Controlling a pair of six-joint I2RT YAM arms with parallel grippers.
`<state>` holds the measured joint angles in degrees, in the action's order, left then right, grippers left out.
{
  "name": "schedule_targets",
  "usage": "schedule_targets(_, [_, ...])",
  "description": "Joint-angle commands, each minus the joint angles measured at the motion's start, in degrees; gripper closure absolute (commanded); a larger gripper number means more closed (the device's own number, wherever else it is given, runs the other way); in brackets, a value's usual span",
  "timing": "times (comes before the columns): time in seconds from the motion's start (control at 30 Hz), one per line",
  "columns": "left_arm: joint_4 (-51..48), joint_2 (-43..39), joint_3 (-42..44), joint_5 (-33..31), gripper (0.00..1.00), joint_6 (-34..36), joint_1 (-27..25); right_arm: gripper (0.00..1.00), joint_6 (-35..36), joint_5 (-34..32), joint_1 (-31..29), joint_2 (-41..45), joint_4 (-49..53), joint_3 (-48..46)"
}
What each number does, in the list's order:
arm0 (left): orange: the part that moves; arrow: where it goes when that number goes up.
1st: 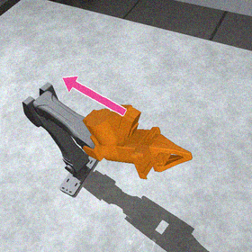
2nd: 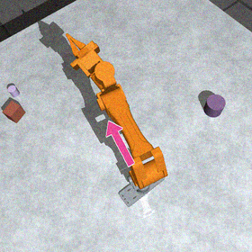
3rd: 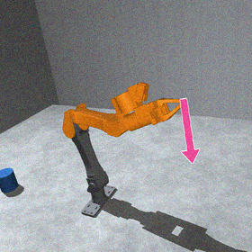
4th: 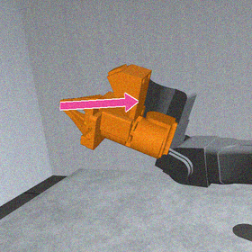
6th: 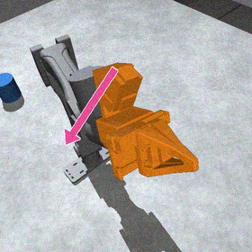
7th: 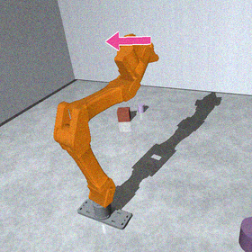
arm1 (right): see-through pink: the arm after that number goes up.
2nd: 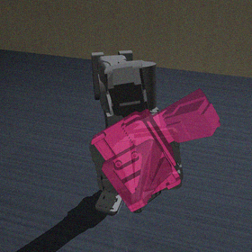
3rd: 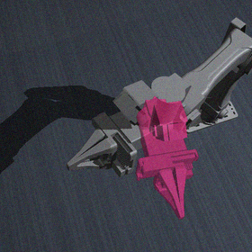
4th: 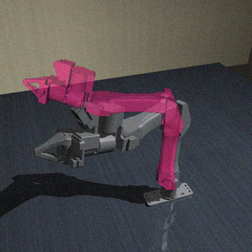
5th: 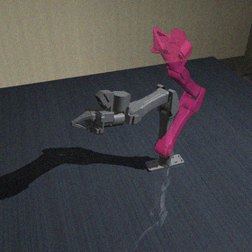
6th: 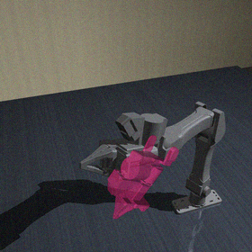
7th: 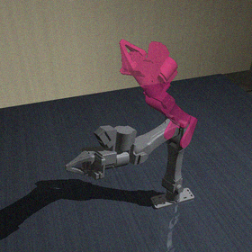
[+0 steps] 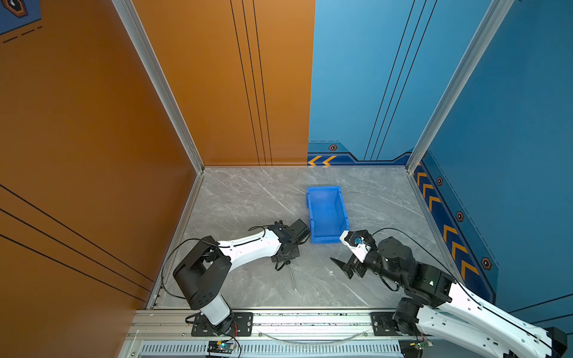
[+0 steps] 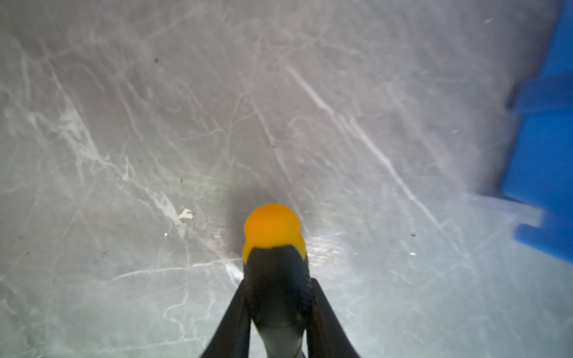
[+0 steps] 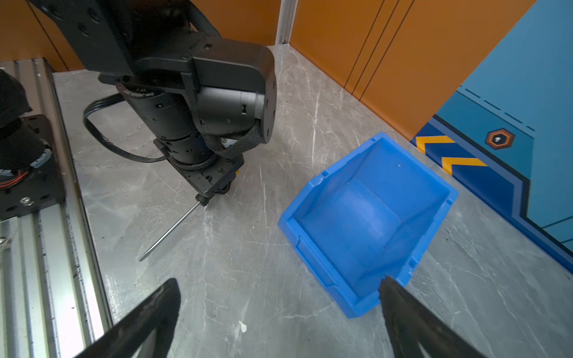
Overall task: Put the screwdriver in the bin
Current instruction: 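Close the left gripper on the screwdriver handle and lift it, then carry the screwdriver with the left gripper over the blue bin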
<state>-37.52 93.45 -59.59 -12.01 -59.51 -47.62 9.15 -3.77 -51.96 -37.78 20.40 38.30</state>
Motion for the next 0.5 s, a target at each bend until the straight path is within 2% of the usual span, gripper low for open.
schedule_targets(0.0, [-3.08,0.91,-5.88,-2.10,0.82,4.29,-1.20,0.00,-1.86,-4.06,3.11,1.34,-1.52,-0.59])
schedule_targets(0.23, [-9.10,6.38,-22.53,-2.42,0.82,11.55,-0.24,0.00,-10.20,-3.77,17.53,0.70,-1.72,0.07])
schedule_targets(0.3, [-9.65,8.64,-27.56,-1.75,0.82,13.16,0.22,0.00,-10.71,-5.90,18.36,0.04,-1.50,0.32])
schedule_targets(0.47, [-9.66,16.09,-39.25,2.19,0.81,14.24,0.79,0.00,-11.73,-5.69,19.83,-1.05,-1.51,0.79])
